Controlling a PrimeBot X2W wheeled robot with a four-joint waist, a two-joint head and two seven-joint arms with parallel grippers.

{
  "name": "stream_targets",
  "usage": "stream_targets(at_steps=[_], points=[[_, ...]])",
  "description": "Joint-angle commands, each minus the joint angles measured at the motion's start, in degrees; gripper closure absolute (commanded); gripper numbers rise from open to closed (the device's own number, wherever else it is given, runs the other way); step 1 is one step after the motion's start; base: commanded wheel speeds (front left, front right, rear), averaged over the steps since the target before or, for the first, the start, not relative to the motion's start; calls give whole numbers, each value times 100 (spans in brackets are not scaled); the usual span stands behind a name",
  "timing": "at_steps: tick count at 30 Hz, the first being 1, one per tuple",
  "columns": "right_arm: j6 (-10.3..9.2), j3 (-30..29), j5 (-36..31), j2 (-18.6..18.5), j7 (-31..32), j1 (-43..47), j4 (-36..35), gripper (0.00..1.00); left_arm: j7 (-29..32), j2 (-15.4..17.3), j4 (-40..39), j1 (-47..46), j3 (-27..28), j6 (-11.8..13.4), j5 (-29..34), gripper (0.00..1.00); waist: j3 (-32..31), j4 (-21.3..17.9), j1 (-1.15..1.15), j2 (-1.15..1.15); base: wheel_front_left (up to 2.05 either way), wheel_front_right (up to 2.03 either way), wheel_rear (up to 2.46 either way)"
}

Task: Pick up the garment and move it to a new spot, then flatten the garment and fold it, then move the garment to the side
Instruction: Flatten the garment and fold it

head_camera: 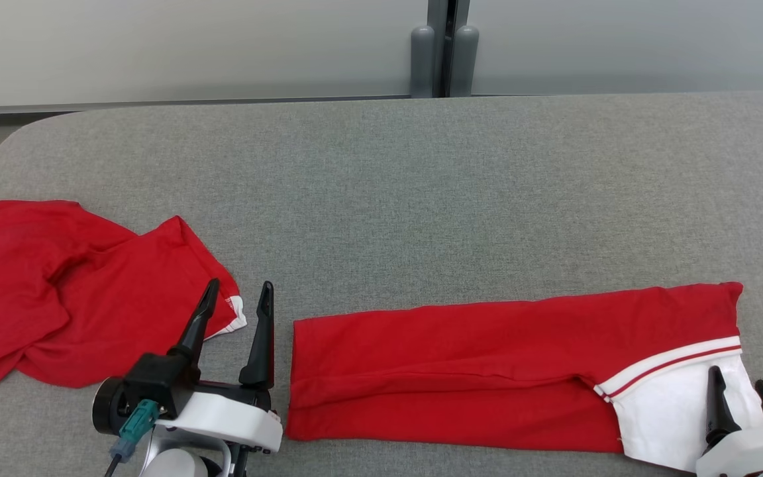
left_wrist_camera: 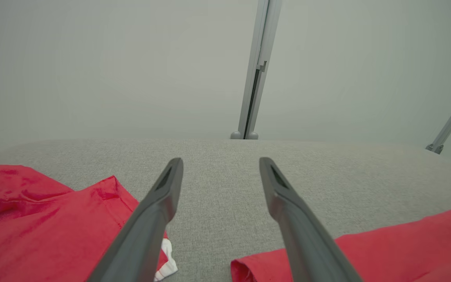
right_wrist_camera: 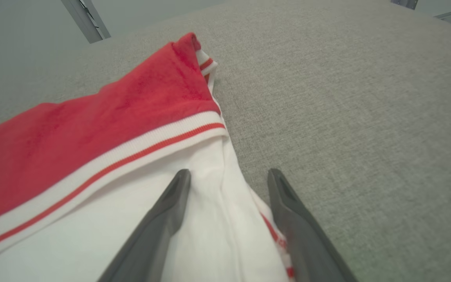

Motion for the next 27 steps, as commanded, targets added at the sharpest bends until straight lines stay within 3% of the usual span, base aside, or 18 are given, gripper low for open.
stream_targets(at_steps=[1,2,7,17,21,27], points=[[-2,87,68,-18,102,-35,124,53,-8,18,10,-73,25,-6,26,0,13,10,0,0,0,0,0],[-2,136,101,-20,117,-45,160,100,-8,18,14,-75,29,-6,26,0,18,14,0,0,0,0,0],[-13,195,175,-253,33,-81,297,100,-8,17,54,-63,61,-45,65,0,17,6,0,0,0,0,0],[-9,-909,-349,-955,-218,-535,739,100,-8,17,76,-78,46,-42,43,0,-87,-48,0,0,0,0,0],[-7,-1073,-627,-1036,-234,-721,745,100,-8,19,88,-19,24,-13,5,0,-171,-74,0,0,0,0,0],[-7,-693,-790,-843,-15,-759,350,100,-8,18,120,101,44,3,-30,0,-305,-152,0,0,0,0,0]])
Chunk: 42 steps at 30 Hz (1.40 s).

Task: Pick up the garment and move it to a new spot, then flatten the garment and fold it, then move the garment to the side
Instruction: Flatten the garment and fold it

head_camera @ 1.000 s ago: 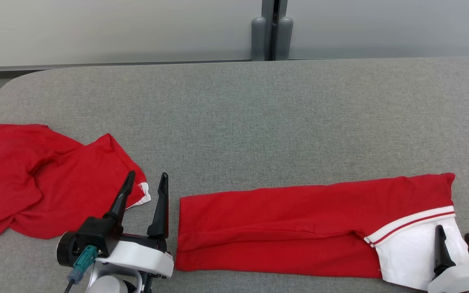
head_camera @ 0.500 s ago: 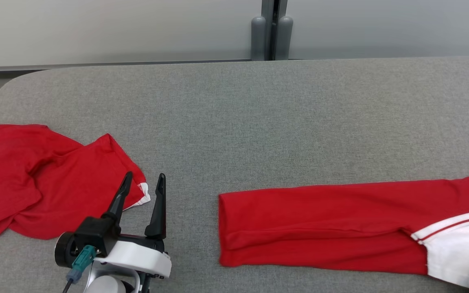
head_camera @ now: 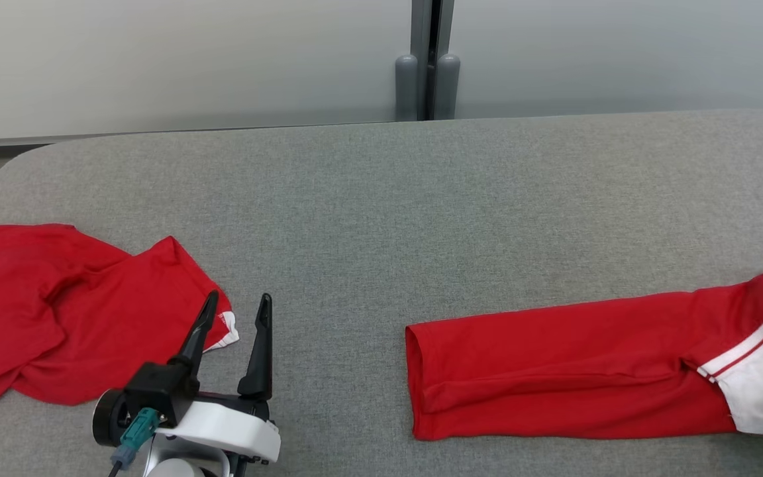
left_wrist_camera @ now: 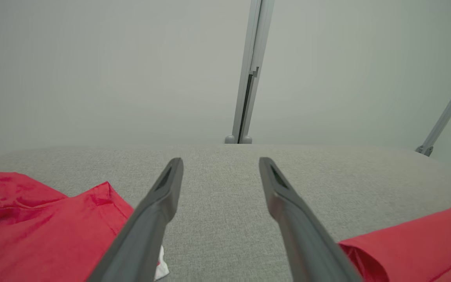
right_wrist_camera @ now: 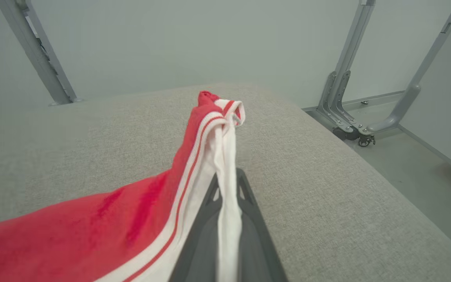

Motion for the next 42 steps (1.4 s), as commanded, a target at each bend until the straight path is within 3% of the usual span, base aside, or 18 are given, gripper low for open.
stream_targets(at_steps=[1,6,12,17,23,37,39,40,42], points=[[-12,71,38,47,42,-22,-108,100,-7,19,14,24,13,26,-21,0,-28,-26,0,0,0,0,0],[-11,739,234,429,541,154,-1030,100,-7,20,23,99,0,28,-47,0,-124,-119,0,0,0,0,0],[-8,1725,713,1107,1470,599,-2645,100,-7,20,48,109,-64,47,-77,0,-190,-169,0,0,0,0,0],[-8,2441,1139,1385,1871,935,-3371,100,-7,21,78,65,-142,38,-132,0,-178,-101,0,0,0,0,0],[-7,2997,1459,1456,1783,1151,-3362,100,-7,19,127,1,-195,49,-184,0,-123,99,0,0,0,0,0],[-7,3902,2066,1457,1269,874,-2499,100,-7,18,203,-54,-307,94,-272,0,20,389,0,0,0,0,0],[-7,4095,2243,1459,1260,855,-2421,46,-7,19,207,-60,-312,103,-283,0,34,401,0,0,0,0,0],[-7,4210,2333,1460,1310,847,-2377,0,-7,20,209,-66,-316,100,-288,0,40,405,0,0,0,0,0],[-7,4395,2516,1455,1265,801,-2385,0,-7,19,215,-75,-321,108,-292,0,48,409,0,0,0,0,0]])
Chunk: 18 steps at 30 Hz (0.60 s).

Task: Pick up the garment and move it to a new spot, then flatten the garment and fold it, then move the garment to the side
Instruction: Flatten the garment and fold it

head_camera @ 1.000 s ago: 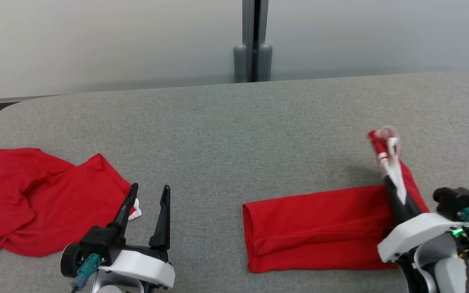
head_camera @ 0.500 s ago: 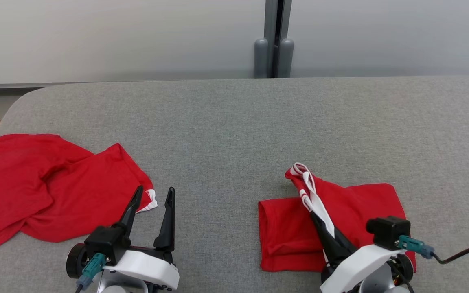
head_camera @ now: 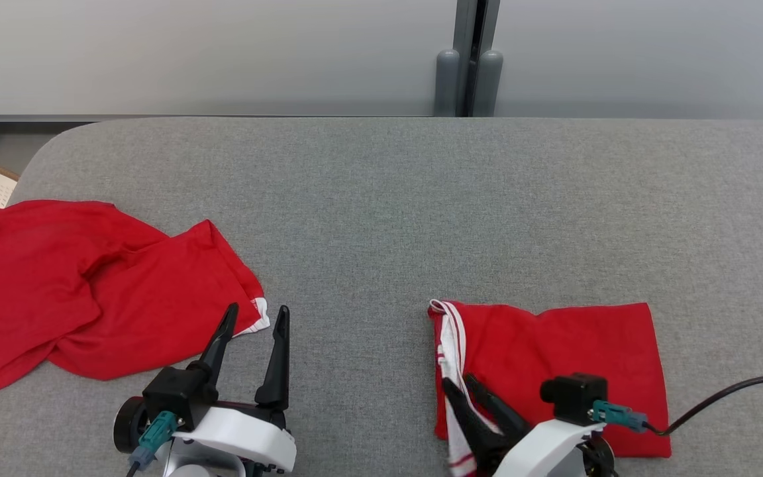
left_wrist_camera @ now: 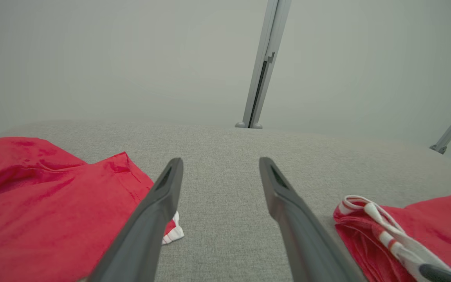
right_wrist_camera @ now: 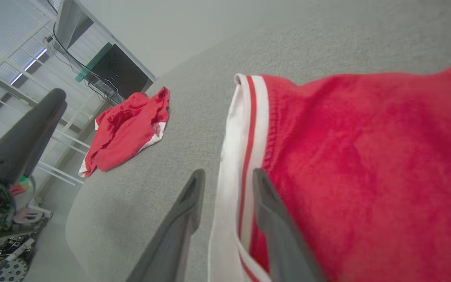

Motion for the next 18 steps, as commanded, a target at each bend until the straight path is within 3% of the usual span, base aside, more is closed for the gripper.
stream_targets(at_steps=[1,5,10,18], points=[[0,83,140,-15,-62,-103,-32,0,-7,18,8,-95,8,22,-19,0,2,-3,0,0,0,0,0],[0,211,340,-16,-160,-201,30,0,-7,19,24,-76,6,40,-36,0,-7,-34,0,0,0,0,0],[0,-177,234,-17,-290,-413,46,0,-7,19,42,-88,12,46,-47,0,-20,-91,0,0,0,0,0],[0,-1579,-1206,-291,-465,-633,-410,0,-7,18,-103,-135,62,24,2,0,-13,-237,0,0,0,0,0]])
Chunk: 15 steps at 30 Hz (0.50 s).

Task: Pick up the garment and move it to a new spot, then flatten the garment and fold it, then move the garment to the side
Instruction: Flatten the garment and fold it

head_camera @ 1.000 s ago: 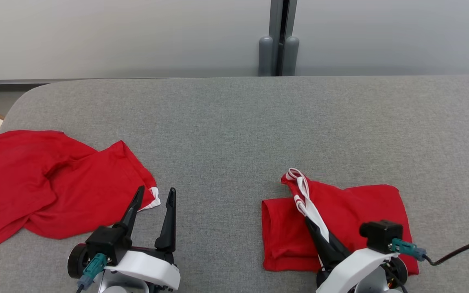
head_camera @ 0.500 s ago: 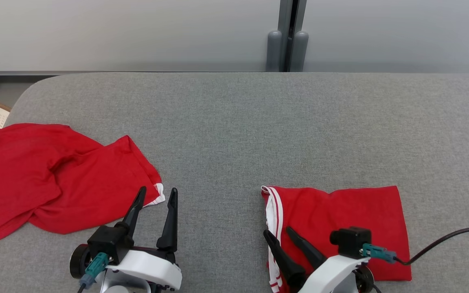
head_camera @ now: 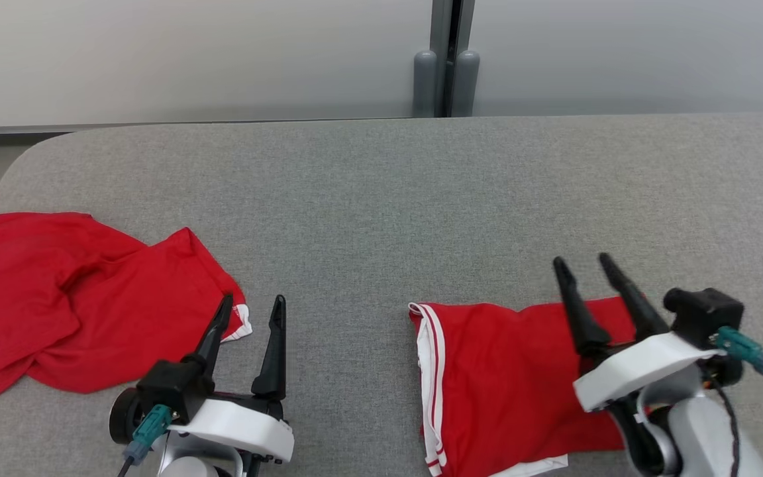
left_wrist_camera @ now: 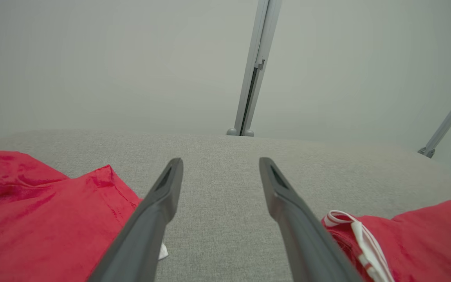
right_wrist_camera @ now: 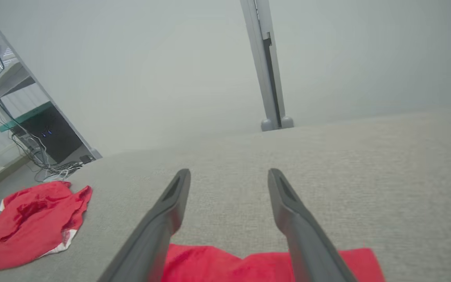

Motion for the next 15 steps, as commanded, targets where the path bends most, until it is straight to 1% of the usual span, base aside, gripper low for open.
stream_targets(at_steps=[1,6,9,12,13,15], points=[[0,-160,-284,-157,-107,5,-149,0,-7,19,-63,-93,25,-6,19,0,4,-30,0,0,0,0,0],[0,-476,-1256,-638,-478,247,-547,0,-7,19,-190,-117,36,42,83,0,17,-112,0,0,0,0,0],[0,-714,-1690,-708,-815,404,-657,0,-7,19,-236,-122,67,87,102,0,40,-155,0,0,0,0,0],[-1,-1027,-2056,-574,-1076,581,-689,0,-7,18,-289,-107,82,103,115,0,61,-188,0,0,0,0,0],[-1,-1140,-2098,-477,-1135,630,-695,0,-7,19,-304,-97,86,105,112,0,66,-196,0,0,0,0,0],[-1,-1233,-2197,-419,-1180,669,-705,0,-7,19,-315,-81,91,105,125,0,68,-202,0,0,0,0,0]])
